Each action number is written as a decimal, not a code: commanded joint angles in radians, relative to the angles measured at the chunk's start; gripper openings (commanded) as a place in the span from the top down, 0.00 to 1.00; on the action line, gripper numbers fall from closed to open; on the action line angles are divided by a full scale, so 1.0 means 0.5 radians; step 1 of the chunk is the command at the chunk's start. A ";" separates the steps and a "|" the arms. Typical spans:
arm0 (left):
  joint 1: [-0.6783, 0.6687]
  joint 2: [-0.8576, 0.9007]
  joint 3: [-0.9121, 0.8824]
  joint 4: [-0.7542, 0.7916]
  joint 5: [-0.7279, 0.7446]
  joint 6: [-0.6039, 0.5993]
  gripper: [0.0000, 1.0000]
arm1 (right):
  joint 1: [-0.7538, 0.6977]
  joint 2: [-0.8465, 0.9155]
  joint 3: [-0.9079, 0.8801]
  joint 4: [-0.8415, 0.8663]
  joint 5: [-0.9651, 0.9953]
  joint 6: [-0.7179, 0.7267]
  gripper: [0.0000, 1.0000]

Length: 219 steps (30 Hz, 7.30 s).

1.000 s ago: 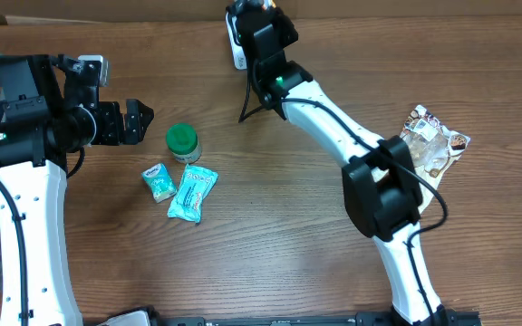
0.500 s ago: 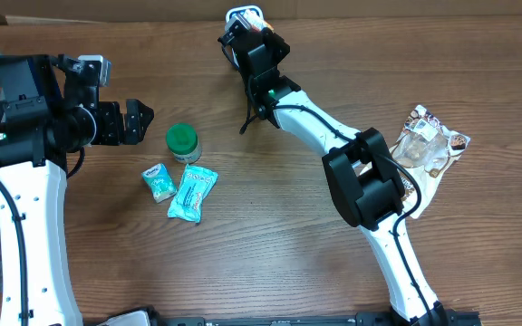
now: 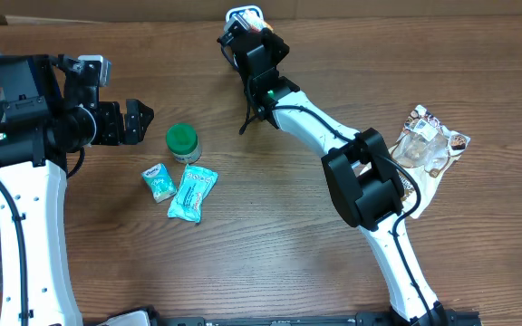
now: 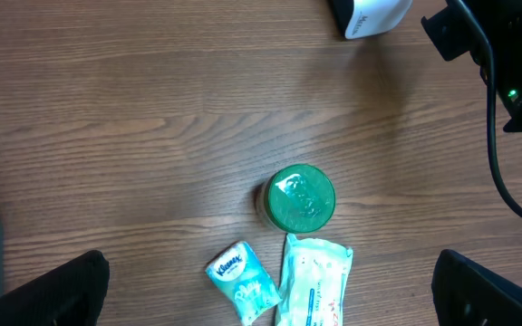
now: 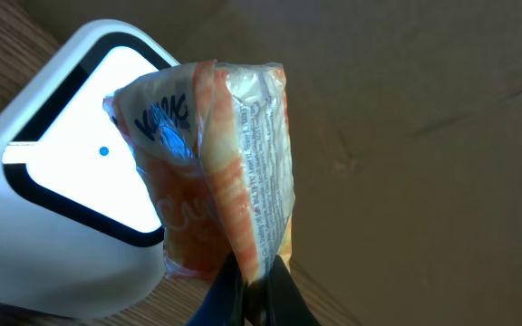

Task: Scan the item barcode

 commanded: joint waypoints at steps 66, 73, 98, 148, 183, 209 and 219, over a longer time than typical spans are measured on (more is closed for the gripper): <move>-0.014 -0.011 0.044 0.007 0.022 0.031 0.00 | -1.606 -1.113 -1.011 -2.571 -1.454 2.686 0.47; -0.014 -0.011 0.044 0.006 0.022 0.031 0.01 | -1.589 -1.115 -0.893 -2.691 -1.568 2.574 0.12; -0.014 -0.010 0.044 0.006 0.022 0.031 0.01 | -0.265 -1.107 -0.588 -2.506 -2.154 2.590 0.00; -0.014 -0.010 0.044 0.006 0.022 0.031 0.00 | 0.438 -0.501 -0.572 -2.163 -1.913 2.412 0.96; -0.014 -0.010 0.044 0.006 0.022 0.031 0.00 | -0.210 -0.664 -0.520 -2.596 -2.242 1.897 0.02; -0.014 -0.010 0.044 0.006 0.022 0.031 0.01 | -0.124 -0.680 -1.088 -2.014 -2.421 1.608 0.96; -0.014 -0.010 0.044 0.006 0.022 0.031 0.00 | -0.161 -1.048 -0.699 -2.309 -1.836 2.001 0.96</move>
